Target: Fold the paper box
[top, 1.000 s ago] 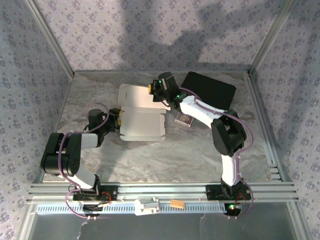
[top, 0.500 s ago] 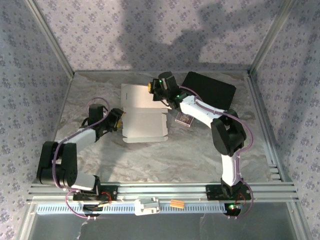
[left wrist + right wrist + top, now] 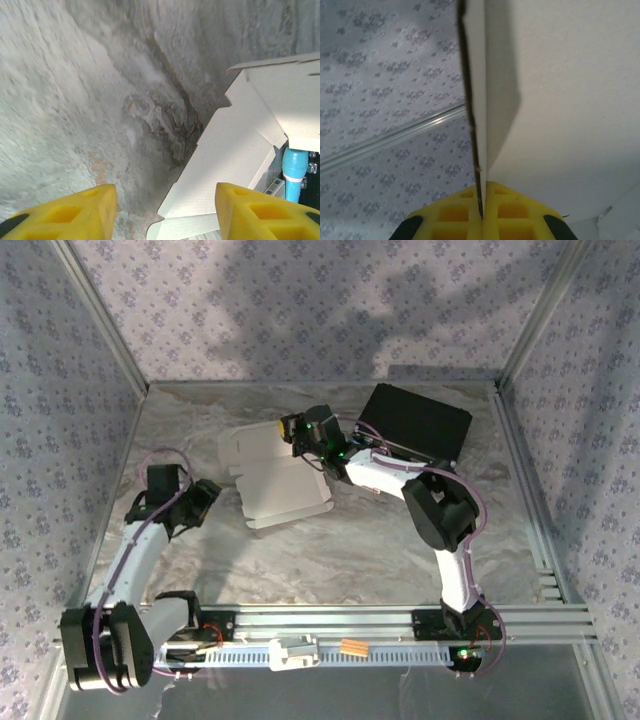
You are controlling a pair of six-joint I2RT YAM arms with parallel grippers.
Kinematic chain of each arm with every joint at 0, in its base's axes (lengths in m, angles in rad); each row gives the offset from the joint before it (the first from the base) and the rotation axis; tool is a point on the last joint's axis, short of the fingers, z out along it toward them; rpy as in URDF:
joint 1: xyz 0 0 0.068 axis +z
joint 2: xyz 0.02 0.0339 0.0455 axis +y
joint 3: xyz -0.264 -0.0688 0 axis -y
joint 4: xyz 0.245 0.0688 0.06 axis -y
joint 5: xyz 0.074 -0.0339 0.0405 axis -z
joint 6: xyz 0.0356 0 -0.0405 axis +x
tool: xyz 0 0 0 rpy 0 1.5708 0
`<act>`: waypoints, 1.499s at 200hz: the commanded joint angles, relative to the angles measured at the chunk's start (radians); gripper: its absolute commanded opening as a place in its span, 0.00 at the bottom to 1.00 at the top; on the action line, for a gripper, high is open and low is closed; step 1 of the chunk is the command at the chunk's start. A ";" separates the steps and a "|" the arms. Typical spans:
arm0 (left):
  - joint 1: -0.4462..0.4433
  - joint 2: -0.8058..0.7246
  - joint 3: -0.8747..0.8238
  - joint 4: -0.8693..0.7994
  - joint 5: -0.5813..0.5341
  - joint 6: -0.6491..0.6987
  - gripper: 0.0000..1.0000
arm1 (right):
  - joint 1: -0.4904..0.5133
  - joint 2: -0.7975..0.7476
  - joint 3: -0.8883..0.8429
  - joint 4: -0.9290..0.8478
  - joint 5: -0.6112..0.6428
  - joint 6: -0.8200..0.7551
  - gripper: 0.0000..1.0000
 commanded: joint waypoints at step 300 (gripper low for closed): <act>-0.126 0.504 0.316 0.066 0.084 0.925 0.44 | -0.035 0.192 -0.160 0.572 -0.235 -0.188 0.00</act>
